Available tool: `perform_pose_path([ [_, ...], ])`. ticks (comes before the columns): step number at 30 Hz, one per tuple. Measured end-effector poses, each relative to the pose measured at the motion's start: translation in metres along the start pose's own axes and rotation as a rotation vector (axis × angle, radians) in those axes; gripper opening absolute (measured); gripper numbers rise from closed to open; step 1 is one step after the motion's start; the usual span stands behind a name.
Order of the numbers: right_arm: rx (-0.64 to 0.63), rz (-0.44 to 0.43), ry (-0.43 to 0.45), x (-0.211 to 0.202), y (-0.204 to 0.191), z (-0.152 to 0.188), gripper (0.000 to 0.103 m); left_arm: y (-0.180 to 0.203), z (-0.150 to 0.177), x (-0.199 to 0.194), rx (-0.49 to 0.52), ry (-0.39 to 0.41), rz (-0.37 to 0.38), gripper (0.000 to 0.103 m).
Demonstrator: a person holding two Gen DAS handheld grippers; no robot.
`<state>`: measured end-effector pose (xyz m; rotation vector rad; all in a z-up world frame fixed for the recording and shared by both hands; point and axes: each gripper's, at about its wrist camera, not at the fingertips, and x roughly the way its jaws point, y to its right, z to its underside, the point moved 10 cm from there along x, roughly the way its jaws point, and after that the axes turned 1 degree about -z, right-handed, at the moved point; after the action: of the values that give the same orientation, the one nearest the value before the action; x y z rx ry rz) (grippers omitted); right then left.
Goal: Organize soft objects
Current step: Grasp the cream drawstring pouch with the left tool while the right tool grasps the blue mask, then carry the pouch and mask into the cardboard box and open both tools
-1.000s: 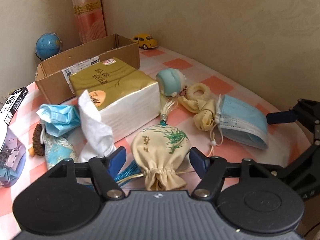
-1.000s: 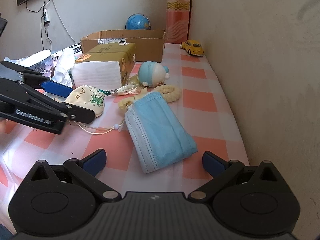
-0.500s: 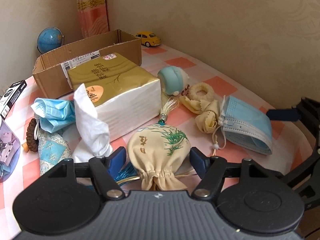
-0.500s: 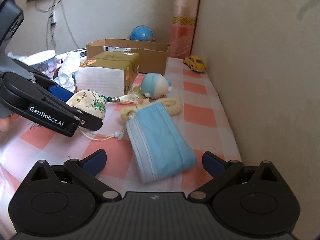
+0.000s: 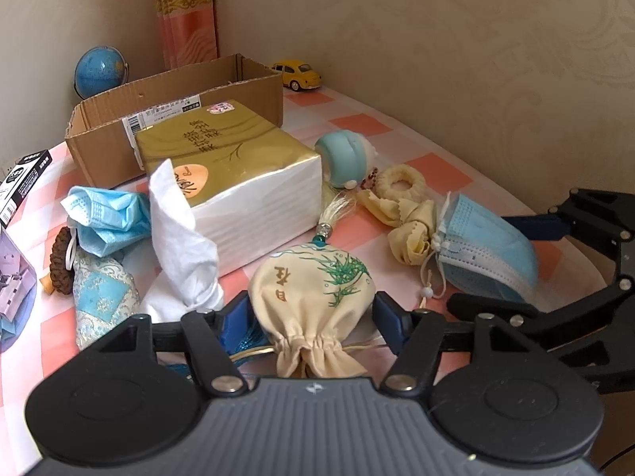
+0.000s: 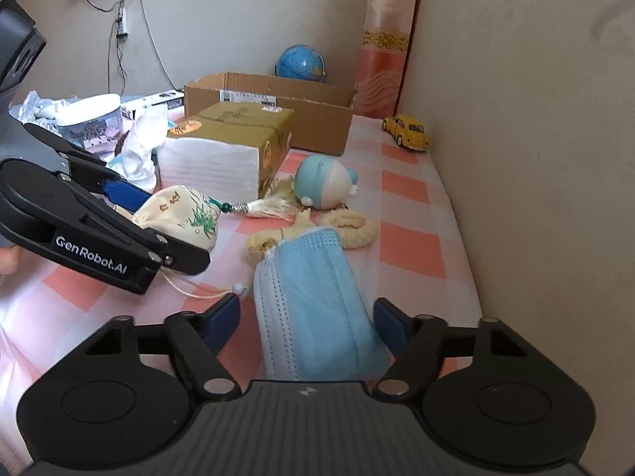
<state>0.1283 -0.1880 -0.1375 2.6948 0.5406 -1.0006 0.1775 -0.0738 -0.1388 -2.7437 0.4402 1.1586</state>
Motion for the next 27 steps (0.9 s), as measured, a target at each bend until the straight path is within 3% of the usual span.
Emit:
perform_pose_path([
  [2, 0.01, 0.001, -0.012, -0.002, 0.0, 0.001, 0.063, 0.0, 0.0, -0.001, 0.005, -0.002, -0.001, 0.064],
  [8, 0.024, 0.007, -0.038, -0.008, 0.0, 0.003, 0.053, 0.0, 0.002, -0.005, 0.02, -0.017, 0.006, 0.061],
  [19, 0.053, 0.02, -0.016, -0.041, 0.005, -0.009, 0.049, 0.007, -0.002, -0.04, 0.063, -0.022, 0.095, 0.06],
  [27, 0.061, 0.019, 0.031, -0.064, 0.009, -0.034, 0.049, -0.001, -0.023, -0.077, 0.069, -0.004, 0.153, 0.06],
])
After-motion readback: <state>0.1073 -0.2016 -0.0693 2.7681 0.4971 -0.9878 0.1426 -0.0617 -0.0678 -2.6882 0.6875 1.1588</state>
